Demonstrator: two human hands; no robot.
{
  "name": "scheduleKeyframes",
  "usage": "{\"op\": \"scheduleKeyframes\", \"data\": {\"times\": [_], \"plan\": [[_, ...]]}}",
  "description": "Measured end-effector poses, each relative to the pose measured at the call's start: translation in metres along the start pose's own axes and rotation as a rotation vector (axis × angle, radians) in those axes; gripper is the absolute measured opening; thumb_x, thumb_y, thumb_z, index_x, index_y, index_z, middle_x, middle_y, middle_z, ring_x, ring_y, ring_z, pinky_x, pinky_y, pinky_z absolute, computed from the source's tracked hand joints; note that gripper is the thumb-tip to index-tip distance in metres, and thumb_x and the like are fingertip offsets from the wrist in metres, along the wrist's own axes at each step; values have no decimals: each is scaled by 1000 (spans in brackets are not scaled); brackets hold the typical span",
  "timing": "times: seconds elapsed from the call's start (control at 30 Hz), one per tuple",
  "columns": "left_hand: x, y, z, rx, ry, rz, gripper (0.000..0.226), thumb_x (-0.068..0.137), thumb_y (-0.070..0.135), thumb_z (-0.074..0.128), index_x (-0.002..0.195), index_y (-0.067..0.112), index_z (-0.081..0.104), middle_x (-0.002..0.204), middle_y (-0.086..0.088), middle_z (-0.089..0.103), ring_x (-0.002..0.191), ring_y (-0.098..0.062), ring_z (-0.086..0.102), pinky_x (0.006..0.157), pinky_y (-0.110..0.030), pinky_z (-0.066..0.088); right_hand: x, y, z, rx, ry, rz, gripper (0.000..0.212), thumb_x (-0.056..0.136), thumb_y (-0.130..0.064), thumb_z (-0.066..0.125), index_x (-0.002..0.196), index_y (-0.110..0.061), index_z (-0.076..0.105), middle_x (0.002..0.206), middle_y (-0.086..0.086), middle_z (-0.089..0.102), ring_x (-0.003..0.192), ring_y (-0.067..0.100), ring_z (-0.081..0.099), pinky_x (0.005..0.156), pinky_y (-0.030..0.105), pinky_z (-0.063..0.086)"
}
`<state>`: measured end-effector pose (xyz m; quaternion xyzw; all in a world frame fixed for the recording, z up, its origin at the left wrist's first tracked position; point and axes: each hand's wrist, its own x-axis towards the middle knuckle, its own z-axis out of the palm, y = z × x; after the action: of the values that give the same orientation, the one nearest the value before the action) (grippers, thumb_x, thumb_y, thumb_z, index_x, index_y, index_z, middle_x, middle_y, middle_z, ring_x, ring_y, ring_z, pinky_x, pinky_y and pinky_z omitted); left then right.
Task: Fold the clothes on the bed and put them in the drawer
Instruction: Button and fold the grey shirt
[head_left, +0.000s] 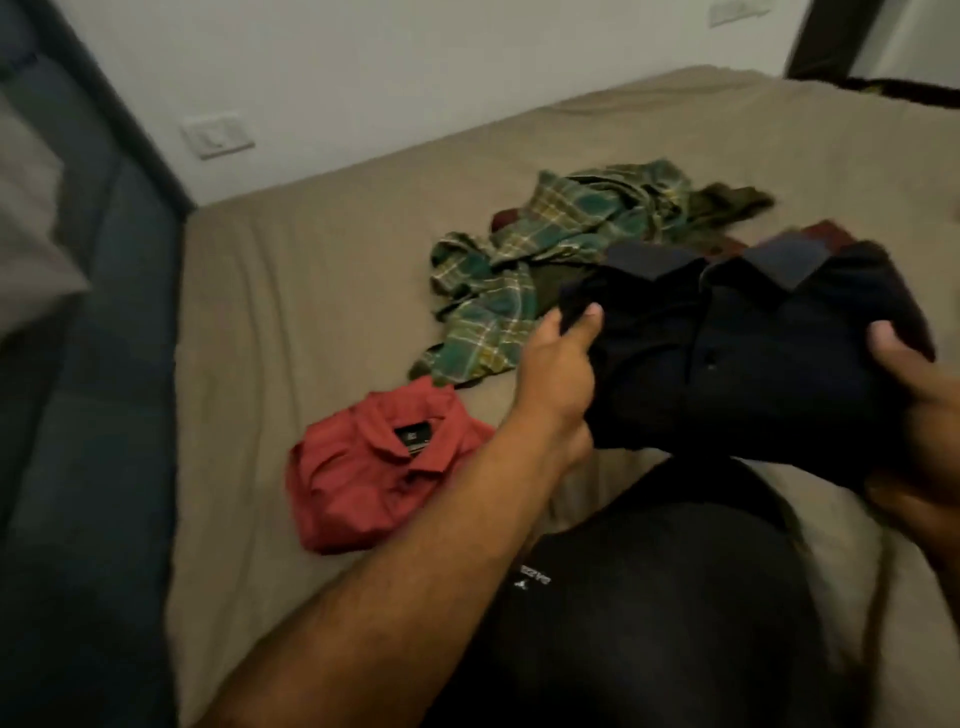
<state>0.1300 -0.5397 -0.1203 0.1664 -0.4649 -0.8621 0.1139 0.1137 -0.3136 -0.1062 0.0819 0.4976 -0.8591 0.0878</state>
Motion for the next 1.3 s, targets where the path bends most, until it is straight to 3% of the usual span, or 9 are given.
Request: {"op": "scheduleKeyframes", "data": {"times": [0.33, 0.53, 0.67, 0.8, 0.9, 0.97, 1.1, 1.17, 1.3], "plan": [[-7, 130, -183, 33, 333, 227, 29, 106, 10, 51, 131, 2, 64, 114, -20, 75, 97, -34, 75, 75, -40, 62, 20, 126, 190, -136, -304, 168, 40, 96, -11, 58, 134, -21, 62, 124, 7, 74, 115, 34, 69, 99, 53, 56], [7, 165, -265, 1, 483, 300, 30, 106, 11, 50, 131, 6, 65, 117, -17, 75, 104, -35, 73, 83, -43, 63, 27, 163, 266, -390, -528, 258, 41, 96, -10, 57, 132, -28, 60, 126, 5, 71, 112, 30, 69, 90, 50, 59], [23, 168, -316, -100, 520, 293, 32, 107, 13, 48, 135, 10, 63, 120, -15, 75, 106, -34, 73, 87, -46, 62, 43, 198, 315, -462, -632, 171, 53, 94, 9, 54, 134, -26, 58, 126, 7, 68, 113, 30, 68, 97, 52, 57], [45, 165, -356, -115, 600, 261, 30, 107, 15, 51, 134, 14, 64, 118, -12, 76, 104, -31, 74, 86, -44, 62, 76, 236, 337, -652, -574, -25, 58, 95, -3, 65, 145, -26, 48, 133, 0, 62, 120, 26, 64, 103, 54, 54], [65, 152, -387, 280, 831, 166, 33, 103, 23, 60, 136, 18, 59, 131, -13, 69, 115, -32, 68, 93, -43, 56, 89, 256, 332, -1209, -484, -447, 76, 91, -23, 72, 157, -25, 34, 154, 5, 41, 136, 25, 46, 110, 46, 47], [68, 133, -396, 806, 1011, 200, 54, 99, 29, 66, 148, 20, 45, 150, -11, 53, 134, -32, 52, 107, -45, 47, 88, 271, 323, -1406, -721, -541, 76, 93, -33, 68, 159, -29, 30, 163, 3, 28, 143, 25, 38, 114, 44, 42], [71, 86, -387, 1368, 608, 240, 66, 94, 42, 58, 153, 16, 44, 157, -8, 45, 143, -29, 43, 115, -50, 40, 86, 293, 309, -1753, -1003, -344, 63, 99, -42, 55, 157, -32, 34, 166, -1, 28, 143, 29, 42, 114, 44, 42], [77, 80, -380, 1287, 529, 146, 67, 90, 45, 56, 149, 13, 50, 152, -11, 51, 138, -33, 48, 112, -51, 43, 89, 288, 300, -1584, -880, -352, 52, 99, -37, 56, 149, -28, 46, 152, -2, 45, 132, 25, 51, 108, 42, 46], [78, 98, -359, 1211, 756, 254, 51, 92, 23, 68, 142, 18, 57, 150, -9, 52, 141, -30, 45, 118, -56, 34, 114, 267, 281, -1574, -292, -642, 47, 91, -34, 62, 135, -20, 51, 131, 3, 56, 117, 25, 56, 94, 47, 52]]}}
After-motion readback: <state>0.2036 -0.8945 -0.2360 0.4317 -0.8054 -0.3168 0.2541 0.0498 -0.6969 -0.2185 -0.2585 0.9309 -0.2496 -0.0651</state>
